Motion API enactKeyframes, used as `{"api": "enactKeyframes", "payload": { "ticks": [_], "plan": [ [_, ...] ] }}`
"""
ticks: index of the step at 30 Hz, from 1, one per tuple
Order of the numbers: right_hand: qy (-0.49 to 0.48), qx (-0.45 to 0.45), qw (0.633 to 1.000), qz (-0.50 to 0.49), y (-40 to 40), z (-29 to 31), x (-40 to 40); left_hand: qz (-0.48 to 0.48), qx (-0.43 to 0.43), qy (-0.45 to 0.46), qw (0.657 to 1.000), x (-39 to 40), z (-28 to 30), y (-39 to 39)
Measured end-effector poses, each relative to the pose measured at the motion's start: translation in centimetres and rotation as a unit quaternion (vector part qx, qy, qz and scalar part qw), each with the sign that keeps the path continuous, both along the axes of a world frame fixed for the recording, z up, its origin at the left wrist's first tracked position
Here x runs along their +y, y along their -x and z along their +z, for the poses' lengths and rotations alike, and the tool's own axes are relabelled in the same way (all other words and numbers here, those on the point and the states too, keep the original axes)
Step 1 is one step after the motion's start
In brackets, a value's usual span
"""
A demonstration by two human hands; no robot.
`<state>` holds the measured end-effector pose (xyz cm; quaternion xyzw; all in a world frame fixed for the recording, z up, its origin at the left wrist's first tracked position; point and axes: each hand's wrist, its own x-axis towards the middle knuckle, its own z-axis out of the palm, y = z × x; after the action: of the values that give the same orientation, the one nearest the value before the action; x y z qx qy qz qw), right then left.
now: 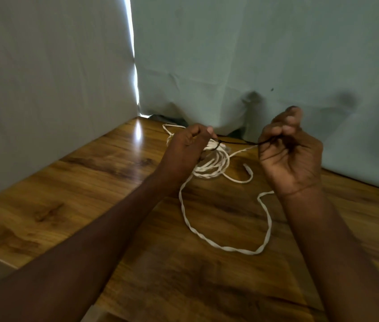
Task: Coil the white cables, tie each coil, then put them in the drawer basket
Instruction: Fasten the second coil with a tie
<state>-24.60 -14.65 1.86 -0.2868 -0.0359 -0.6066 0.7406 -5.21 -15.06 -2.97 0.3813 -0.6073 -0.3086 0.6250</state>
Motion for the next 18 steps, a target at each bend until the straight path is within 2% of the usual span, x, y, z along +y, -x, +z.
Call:
{"api": "enactKeyframes", "payload": {
  "ticks": [2,4,5,7,9,11,12,14,18],
  "plan": [
    [-0.049,0.142,0.985,-0.083,-1.2,0.0,0.3,0.025,0.055,-0.012,0.998,-0.3,0.2,-0.5],
    [-0.062,0.309,0.936,-0.159,-3.0,-0.6,0.7,0.037,0.102,-0.037,0.993,-1.0,0.4,-0.9],
    [-0.052,0.395,0.896,-0.199,-3.8,-1.1,0.8,0.035,0.118,-0.057,0.991,-1.3,0.4,-1.1],
    [0.01,0.531,0.791,-0.305,-5.0,-2.4,1.0,0.01,0.136,-0.096,0.986,-1.8,0.2,-1.2],
    [0.099,0.605,0.676,-0.409,-5.6,-3.1,1.2,-0.042,0.179,-0.127,0.975,-1.8,0.0,-0.9],
    [0.159,0.628,0.598,-0.471,-5.7,-3.5,1.3,-0.113,0.239,-0.151,0.953,-1.5,0.1,-0.5],
    [0.161,0.629,0.585,-0.486,-5.7,-3.6,1.2,-0.15,0.264,-0.159,0.939,-1.4,0.1,-0.4],
    [0.12,0.617,0.601,-0.493,-5.6,-3.6,1.1,-0.197,0.293,-0.164,0.921,-1.5,0.1,-0.3],
    [0.046,0.549,0.702,-0.451,-5.1,-3.6,0.4,-0.207,0.295,-0.16,0.919,-1.4,-0.1,-0.3]
  ]
}}
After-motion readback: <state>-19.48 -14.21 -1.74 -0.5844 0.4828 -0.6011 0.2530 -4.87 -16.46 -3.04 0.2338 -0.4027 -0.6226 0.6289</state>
